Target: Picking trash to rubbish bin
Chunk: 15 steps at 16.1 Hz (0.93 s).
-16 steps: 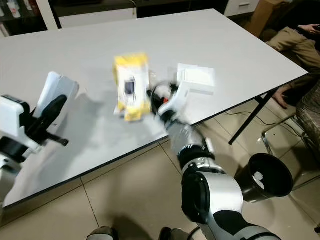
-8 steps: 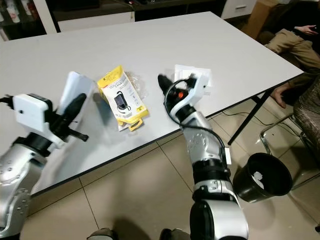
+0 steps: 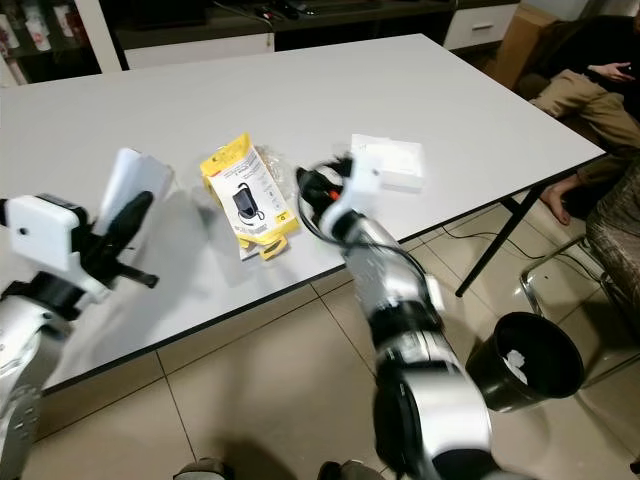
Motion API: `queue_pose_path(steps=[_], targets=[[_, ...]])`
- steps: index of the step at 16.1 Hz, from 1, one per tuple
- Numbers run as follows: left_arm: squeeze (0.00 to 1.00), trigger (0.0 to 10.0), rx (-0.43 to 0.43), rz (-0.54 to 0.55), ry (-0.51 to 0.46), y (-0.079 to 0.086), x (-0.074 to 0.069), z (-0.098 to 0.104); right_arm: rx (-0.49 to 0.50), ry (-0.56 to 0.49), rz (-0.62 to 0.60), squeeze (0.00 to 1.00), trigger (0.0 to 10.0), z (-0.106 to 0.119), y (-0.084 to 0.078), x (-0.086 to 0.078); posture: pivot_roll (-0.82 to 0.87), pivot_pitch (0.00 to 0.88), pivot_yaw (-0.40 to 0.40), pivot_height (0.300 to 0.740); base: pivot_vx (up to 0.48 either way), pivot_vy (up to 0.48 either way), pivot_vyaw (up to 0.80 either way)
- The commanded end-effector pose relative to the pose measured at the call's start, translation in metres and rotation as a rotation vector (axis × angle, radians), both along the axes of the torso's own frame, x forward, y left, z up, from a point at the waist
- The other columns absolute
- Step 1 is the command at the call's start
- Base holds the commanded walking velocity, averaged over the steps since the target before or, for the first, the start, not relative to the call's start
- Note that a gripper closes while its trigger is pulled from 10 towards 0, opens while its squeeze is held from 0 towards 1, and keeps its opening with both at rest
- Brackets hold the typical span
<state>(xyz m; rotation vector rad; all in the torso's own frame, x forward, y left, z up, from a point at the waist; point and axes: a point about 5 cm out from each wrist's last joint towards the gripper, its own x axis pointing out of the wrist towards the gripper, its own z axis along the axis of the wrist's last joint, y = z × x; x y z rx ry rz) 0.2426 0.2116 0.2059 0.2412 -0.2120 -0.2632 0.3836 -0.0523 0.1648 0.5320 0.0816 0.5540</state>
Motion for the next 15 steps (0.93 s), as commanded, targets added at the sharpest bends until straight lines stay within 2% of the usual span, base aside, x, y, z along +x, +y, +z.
queue_pose_path(steps=[1, 4, 9, 12, 13, 15], targets=[[0.00, 0.0, 0.012, 0.004, -0.011, 0.002, -0.004, 0.005, 0.019, 0.029, -0.038, 1.00, 10.0, -0.004, -0.004, 0.002, 0.25, 0.064, -0.115, 0.740, 0.000, 0.000, 0.00], [0.00, 0.0, 0.023, 0.008, -0.007, 0.003, -0.012, 0.006, -0.022, 0.082, -0.050, 1.00, 10.0, -0.010, -0.001, 0.005, 0.27, 0.081, -0.127, 0.740, 0.000, 0.000, 0.00], [0.00, 0.0, 0.024, 0.014, 0.009, 0.004, -0.018, 0.005, -0.040, 0.105, -0.023, 1.00, 10.0, -0.014, 0.000, 0.005, 0.27, 0.091, -0.136, 0.740, 0.000, 0.000, 0.00], [0.00, 0.0, 0.025, 0.015, 0.015, 0.004, -0.020, 0.004, -0.111, 0.151, 0.023, 1.00, 10.0, -0.027, 0.006, -0.001, 0.28, 0.095, -0.138, 0.740, 0.000, 0.000, 0.00], [0.00, 0.0, 0.027, 0.015, 0.017, 0.004, -0.020, 0.004, -0.135, 0.167, 0.043, 0.00, 10.0, -0.033, 0.008, -0.004, 0.28, 0.095, -0.139, 0.740, 0.000, 0.000, 0.00], [0.00, 0.0, 0.029, 0.015, 0.019, 0.004, -0.021, 0.005, -0.149, 0.181, 0.061, 0.00, 10.0, -0.037, 0.011, -0.007, 0.28, 0.097, -0.139, 0.740, 0.000, 0.000, 0.00]])
